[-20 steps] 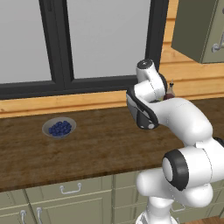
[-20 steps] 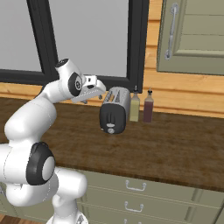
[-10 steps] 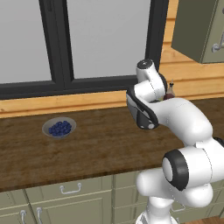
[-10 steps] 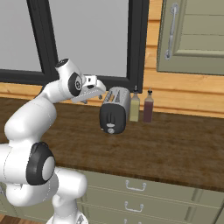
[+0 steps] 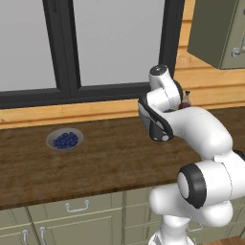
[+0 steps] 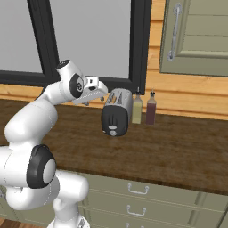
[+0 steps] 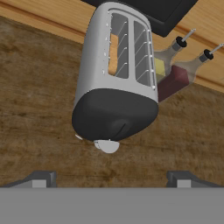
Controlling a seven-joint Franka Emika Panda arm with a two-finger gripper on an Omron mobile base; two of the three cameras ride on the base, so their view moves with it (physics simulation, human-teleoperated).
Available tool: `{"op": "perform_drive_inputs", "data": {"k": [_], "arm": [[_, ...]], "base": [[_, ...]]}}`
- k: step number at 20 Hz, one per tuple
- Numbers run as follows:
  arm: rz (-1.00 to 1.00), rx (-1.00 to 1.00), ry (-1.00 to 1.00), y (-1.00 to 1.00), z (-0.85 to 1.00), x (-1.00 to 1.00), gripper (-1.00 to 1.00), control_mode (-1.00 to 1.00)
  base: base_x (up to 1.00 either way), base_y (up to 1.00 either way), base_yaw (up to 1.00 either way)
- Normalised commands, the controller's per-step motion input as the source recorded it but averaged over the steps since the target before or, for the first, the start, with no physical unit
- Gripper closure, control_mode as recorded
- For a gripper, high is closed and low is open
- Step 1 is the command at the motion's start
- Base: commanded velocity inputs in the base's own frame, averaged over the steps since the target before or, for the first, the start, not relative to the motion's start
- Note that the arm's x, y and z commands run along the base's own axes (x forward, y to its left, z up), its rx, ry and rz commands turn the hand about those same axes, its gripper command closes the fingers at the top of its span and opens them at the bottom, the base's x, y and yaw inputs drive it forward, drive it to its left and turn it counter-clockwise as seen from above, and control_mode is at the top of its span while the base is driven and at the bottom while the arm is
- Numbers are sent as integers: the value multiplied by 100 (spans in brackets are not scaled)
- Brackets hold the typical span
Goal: Start the toaster. Once the lever pops up, take the bread to the plate on the dining counter.
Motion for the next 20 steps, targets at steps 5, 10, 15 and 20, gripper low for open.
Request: {"op": "perform_drive_inputs", "data": {"k": [5,10,15,20], "arm": [[0,0,0,0,0,0,-100,-100],[0,0,0,0,0,0,-100,-100],[0,0,0,0,0,0,-100,-100],[0,0,0,0,0,0,-100,-100]], "base": [[0,0,0],[0,0,0],[0,0,0],[0,0,0]]}}
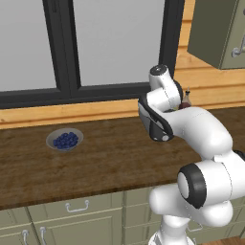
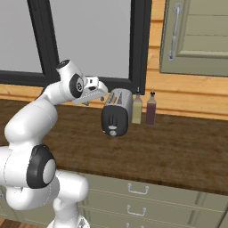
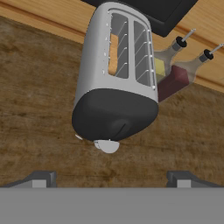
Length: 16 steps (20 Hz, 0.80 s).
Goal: Start the toaster. Once the lever pops up, take the bread to the plate on the dining counter.
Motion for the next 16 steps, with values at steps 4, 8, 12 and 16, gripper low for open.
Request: {"op": "perform_drive_inputs", "data": {"k": [4,8,12,16], "arm": [[0,0,0,0,0,0,-100,-100],[0,0,0,0,0,0,-100,-100],[0,0,0,0,0,0,-100,-100],[0,0,0,0,0,0,-100,-100]], "base": [[0,0,0],[0,0,0],[0,0,0],[0,0,0]]}}
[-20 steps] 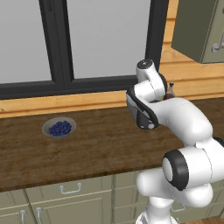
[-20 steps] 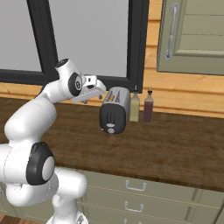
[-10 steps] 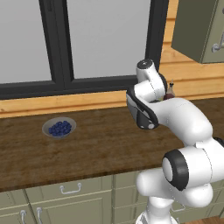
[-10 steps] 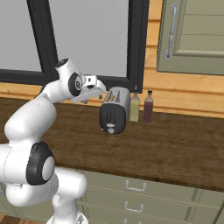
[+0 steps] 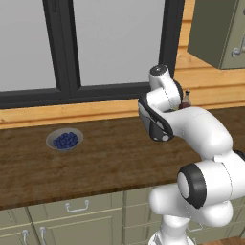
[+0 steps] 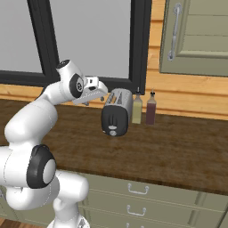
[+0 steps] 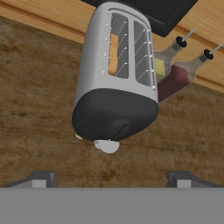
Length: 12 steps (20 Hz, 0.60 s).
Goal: Start the toaster. Once the lever pops up, take the bread to the plate on the dining counter.
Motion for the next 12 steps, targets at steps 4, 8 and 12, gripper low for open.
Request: {"op": "perform_drive_inputs", "data": {"k": [4,8,12], "arm": [[0,0,0,0,0,0,-100,-100],[0,0,0,0,0,0,-100,-100],[0,0,0,0,0,0,-100,-100]], "base": [[0,0,0],[0,0,0],[0,0,0]]}}
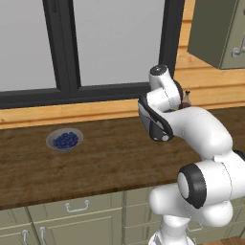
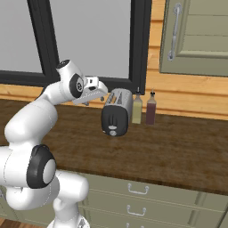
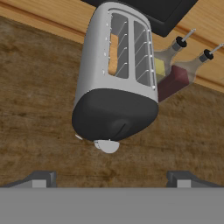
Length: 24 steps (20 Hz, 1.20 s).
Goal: Start the toaster. Once the lever pops up, take the bread to the plate on the dining counter.
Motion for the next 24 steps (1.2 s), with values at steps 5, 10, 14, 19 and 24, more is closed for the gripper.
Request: {"op": "perform_drive_inputs", "data": {"k": [5,10,14,19,24], "arm": [[0,0,0,0,0,0,-100,-100],[0,0,0,0,0,0,-100,-100],[0,0,0,0,0,0,-100,-100],[0,0,0,0,0,0,-100,-100],[0,0,0,0,0,0,-100,-100]], "base": [[0,0,0],[0,0,0],[0,0,0],[0,0,0],[0,0,0]]}}
